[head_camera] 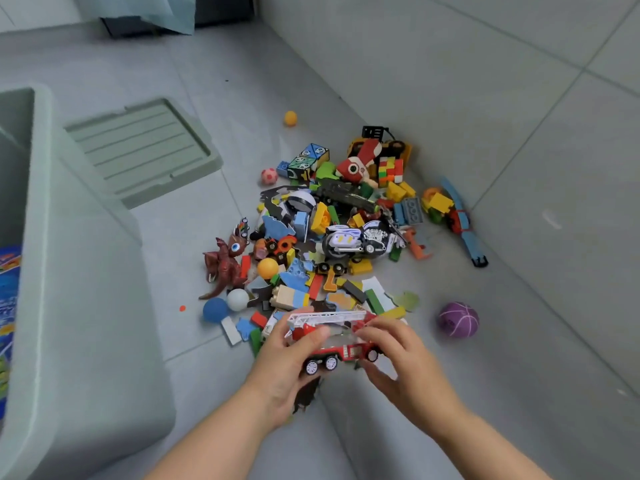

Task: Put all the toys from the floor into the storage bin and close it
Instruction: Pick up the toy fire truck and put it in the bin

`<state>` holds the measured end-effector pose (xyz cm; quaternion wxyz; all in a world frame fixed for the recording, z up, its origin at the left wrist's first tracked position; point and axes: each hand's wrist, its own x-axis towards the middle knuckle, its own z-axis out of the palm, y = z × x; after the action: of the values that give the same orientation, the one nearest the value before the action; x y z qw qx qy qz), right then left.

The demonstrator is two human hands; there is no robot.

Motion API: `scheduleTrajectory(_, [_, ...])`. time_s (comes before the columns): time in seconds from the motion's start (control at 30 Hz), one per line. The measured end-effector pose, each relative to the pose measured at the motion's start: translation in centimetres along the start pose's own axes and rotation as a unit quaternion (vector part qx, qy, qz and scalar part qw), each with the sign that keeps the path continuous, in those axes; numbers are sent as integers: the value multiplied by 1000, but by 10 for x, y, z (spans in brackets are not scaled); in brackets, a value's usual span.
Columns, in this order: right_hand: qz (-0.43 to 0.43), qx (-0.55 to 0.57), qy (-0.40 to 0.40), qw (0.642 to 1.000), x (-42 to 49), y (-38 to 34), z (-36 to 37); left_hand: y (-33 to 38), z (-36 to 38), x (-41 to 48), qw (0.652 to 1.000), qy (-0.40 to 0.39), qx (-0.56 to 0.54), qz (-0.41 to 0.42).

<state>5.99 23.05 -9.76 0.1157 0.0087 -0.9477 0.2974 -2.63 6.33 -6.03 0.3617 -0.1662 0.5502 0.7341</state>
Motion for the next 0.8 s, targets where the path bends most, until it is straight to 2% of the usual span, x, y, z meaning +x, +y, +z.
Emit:
scheduleTrajectory(0.03, [39, 44, -1, 998, -2, -1, -4, -1, -3, 0, 1000, 19, 19, 0])
scheduleTrajectory(0.1, [145, 85, 57, 984, -4, 19, -5, -5, -11, 1, 998, 59, 19, -3])
scheduleTrajectory(0.17, [265, 24, 61, 962, 4, 41, -3, -7, -21, -2, 997, 81, -6, -5])
scheduleTrajectory(0.2, [301, -29, 21, 953, 10, 50, 0, -7, -27, -4, 996, 82, -16, -6])
scheduleTrajectory(0.27, [345, -60, -88, 932, 25, 57, 7, -8, -35, -8, 996, 79, -32, -13])
scheduleTrajectory(0.33, [326, -89, -177, 924, 36, 56, 21, -8, -42, -10, 996, 76, -49, -18])
scheduleTrajectory(0.37, [309, -96, -187, 927, 38, 56, 27, -8, -42, -12, 996, 68, -55, -19])
scheduleTrajectory(0.47, [295, -66, -114, 946, 37, 55, 38, -8, -44, -15, 997, 57, -56, -20])
scheduleTrajectory(0.57, [309, -17, -56, 949, 25, 57, 37, -10, -43, -18, 997, 52, -55, -23])
scheduleTrajectory(0.7, [384, 108, 74, 914, 18, 48, 34, -14, -43, -18, 996, 61, -63, -32])
scheduleTrajectory(0.77, [396, 87, 92, 910, 11, 42, 36, -15, -41, -16, 994, 69, -77, -37])
scheduleTrajectory(0.8, [388, 38, 67, 918, 6, 39, 40, -15, -40, -16, 994, 68, -81, -38])
